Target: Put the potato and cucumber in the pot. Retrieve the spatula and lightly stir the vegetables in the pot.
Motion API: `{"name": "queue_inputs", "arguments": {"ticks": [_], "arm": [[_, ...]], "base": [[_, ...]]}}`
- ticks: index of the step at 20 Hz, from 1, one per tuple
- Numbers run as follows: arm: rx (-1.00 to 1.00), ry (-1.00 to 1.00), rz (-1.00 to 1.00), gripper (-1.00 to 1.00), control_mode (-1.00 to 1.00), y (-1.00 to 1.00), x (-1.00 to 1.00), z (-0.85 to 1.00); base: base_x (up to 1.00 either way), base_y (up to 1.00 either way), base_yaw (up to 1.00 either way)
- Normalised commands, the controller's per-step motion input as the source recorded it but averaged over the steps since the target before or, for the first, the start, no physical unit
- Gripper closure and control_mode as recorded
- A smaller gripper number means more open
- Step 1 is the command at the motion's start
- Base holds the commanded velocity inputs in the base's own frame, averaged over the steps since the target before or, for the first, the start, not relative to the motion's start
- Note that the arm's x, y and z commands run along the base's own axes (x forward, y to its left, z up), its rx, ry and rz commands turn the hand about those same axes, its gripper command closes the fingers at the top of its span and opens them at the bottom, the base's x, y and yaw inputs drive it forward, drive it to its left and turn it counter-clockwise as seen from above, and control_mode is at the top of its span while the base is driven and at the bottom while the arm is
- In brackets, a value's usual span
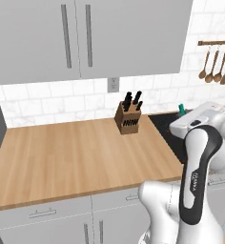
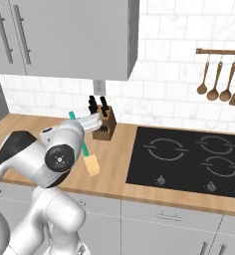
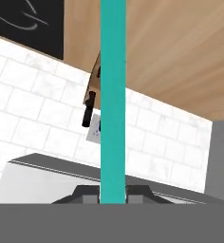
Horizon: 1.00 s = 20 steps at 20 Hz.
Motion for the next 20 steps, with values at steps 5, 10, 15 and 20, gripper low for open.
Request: {"name": "queue_inputs", "arguments": {"ticks": [5, 10, 15, 20], "arm": [[0.4, -0.03, -0.47, 1.0, -1.0, 0.04, 0.0, 0.0], [0.48, 0.0, -0.26, 1.0, -1.0, 0.03, -0.01, 0.02], [0.26, -0.02, -0.06, 1.0, -1.0, 0.0, -0.01, 0.31], [0.36, 0.0, 0.0, 1.0, -1.0, 0.0, -0.01, 0.32]], "base": [[0.0, 0.0, 0.0], [0.0, 0.0, 0.0], [0.0, 0.0, 0.0], [0.0, 0.0, 0.0]]}}
